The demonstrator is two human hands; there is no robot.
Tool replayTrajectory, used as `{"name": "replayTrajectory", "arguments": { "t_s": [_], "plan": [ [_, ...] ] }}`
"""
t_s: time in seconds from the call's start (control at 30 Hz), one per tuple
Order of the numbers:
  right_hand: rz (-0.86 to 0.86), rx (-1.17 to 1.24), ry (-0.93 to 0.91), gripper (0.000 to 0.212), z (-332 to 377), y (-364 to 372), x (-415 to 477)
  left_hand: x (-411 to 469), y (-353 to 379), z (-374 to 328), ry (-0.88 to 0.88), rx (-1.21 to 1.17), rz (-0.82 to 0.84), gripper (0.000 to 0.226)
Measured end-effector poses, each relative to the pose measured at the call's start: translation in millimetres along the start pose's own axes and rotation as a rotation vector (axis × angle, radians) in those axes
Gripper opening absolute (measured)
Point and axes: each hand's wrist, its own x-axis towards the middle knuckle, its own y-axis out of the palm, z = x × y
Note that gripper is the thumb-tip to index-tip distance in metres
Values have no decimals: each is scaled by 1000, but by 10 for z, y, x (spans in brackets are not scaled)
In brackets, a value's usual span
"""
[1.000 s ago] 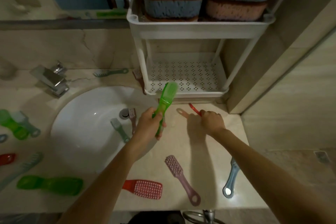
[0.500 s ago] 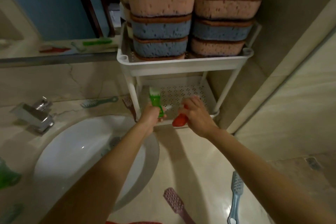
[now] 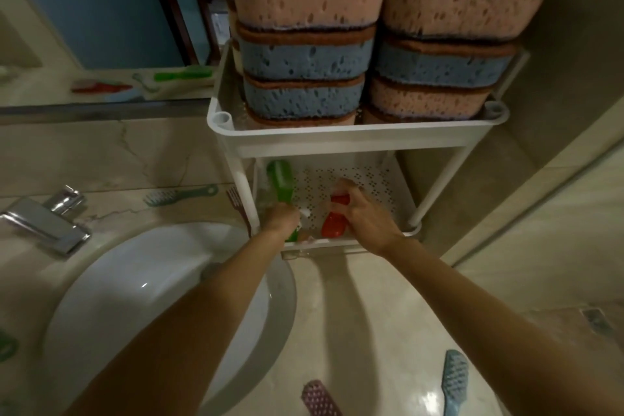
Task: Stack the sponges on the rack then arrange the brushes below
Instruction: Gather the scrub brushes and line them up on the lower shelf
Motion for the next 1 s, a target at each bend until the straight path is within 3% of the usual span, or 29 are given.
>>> {"name": "replayTrajectory", "arguments": {
  "t_s": [0.13,0.4,0.47,0.73,0.83,1.0],
  "plan": [
    [90,50,-19,42,-12,88,131,7,16,53,67,251,-21,18],
    [121,130,31,53,-100,211,236,5,65,217,419,848,77,60],
    [139,206,38,50,-120,206,279,28,59,228,395,851,121,62],
    [206,53,-46,55,-168,387,492,-34,-6,84,199,762,166,56],
    [101,-38,-119,64,-145,416,605,-71,-14,5,185,702,199,50],
    [3,123,-126,67,-121,554,774,-67,-56,-50,171,515,131,33]
  ]
}}
